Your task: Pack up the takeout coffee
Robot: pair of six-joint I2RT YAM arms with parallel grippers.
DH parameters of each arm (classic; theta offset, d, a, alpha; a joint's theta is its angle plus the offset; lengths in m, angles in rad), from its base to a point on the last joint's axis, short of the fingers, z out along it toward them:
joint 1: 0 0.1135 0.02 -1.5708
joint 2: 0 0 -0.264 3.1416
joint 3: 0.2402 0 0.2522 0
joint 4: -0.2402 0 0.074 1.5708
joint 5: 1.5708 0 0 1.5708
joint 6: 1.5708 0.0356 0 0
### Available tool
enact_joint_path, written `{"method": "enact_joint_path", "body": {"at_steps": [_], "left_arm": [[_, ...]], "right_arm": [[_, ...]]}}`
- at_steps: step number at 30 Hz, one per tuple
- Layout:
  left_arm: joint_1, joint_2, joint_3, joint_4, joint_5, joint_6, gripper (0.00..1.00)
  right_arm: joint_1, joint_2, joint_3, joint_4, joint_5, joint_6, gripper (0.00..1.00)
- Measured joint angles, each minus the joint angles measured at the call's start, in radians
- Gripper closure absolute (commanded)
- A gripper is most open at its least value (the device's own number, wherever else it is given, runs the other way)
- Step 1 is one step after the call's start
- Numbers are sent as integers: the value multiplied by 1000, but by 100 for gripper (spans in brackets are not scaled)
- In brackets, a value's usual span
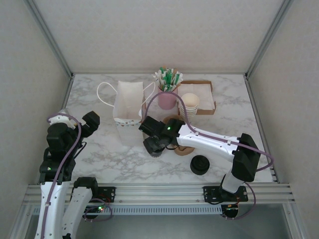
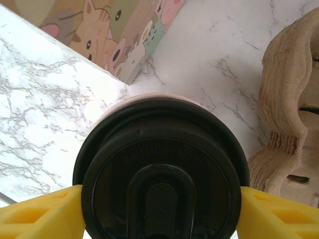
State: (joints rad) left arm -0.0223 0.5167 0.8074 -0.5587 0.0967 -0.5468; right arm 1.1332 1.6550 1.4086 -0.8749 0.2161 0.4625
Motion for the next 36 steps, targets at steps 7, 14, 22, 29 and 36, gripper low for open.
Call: {"method": "enact_joint_path", "body": {"at_steps": [7, 14, 22, 29, 36], "left_arm": [[0, 0, 0, 0, 0, 0, 0], [0, 0, 0, 0, 0, 0, 0], [0, 0, 0, 0, 0, 0, 0], [0, 0, 0, 0, 0, 0, 0], [0, 0, 0, 0, 0, 0, 0]], "right_arm": [[0, 21, 0, 8, -11, 2, 26], [0, 27, -1, 22, -11, 9, 26], [0, 34, -2, 26, -10, 28, 28], [17, 37, -5, 26, 19, 40, 29], [37, 47, -16, 26, 66, 59, 30]]}}
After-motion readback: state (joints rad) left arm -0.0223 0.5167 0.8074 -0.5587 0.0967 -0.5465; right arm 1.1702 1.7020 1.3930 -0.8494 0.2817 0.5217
